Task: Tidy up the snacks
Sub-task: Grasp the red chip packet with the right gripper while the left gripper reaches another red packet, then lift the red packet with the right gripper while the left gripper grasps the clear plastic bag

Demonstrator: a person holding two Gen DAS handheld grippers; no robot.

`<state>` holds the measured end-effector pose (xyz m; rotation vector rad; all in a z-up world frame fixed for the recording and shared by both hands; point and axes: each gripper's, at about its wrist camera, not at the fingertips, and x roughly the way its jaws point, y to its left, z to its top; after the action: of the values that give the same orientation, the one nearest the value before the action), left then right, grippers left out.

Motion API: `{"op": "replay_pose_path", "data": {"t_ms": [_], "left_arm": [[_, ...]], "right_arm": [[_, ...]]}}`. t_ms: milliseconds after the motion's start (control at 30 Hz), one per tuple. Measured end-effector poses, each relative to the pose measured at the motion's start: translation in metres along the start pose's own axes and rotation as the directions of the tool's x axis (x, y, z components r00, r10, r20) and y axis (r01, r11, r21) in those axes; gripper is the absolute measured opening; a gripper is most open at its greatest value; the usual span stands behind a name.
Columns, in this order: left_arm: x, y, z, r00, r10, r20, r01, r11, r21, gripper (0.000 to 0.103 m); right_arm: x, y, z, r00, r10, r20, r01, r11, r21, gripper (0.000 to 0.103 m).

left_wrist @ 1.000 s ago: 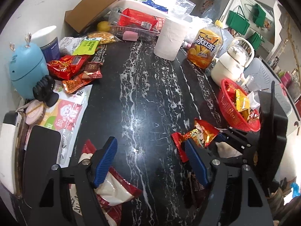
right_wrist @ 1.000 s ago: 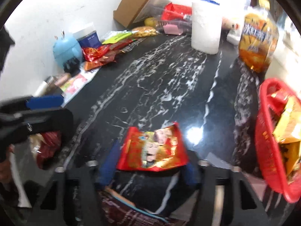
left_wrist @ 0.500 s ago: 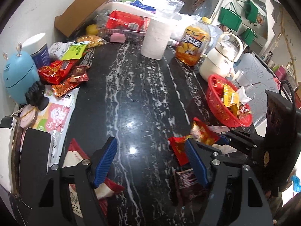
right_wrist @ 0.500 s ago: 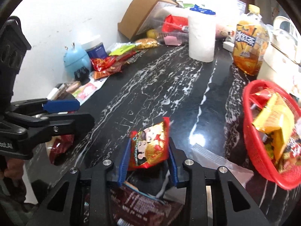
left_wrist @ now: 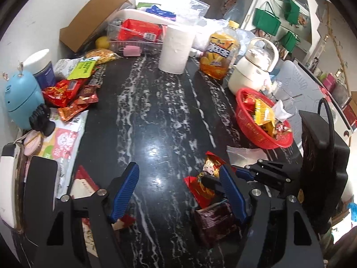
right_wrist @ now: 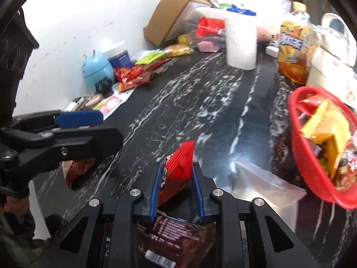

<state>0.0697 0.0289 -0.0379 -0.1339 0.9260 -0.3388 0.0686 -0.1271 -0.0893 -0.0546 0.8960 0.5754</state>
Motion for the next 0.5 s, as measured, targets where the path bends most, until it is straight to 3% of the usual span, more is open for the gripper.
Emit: {"op": "replay_pose_path", "data": {"t_ms": [267, 500], "left_arm": [[0.000, 0.013, 0.000, 1.000, 0.021, -0.007, -0.021, 0.999, -0.030, 0.073], [-0.003, 0.000, 0.002, 1.000, 0.012, 0.004, -0.012, 1.000, 0.011, 0.073]], "right_arm": [[-0.005, 0.004, 0.005, 0.999, 0.016, 0.030, -0.016, 1.000, -0.003, 0.020], [-0.027, -0.006, 0.006, 0.998, 0.009, 0.056, -0.011, 0.999, 0.045, 0.020]]}}
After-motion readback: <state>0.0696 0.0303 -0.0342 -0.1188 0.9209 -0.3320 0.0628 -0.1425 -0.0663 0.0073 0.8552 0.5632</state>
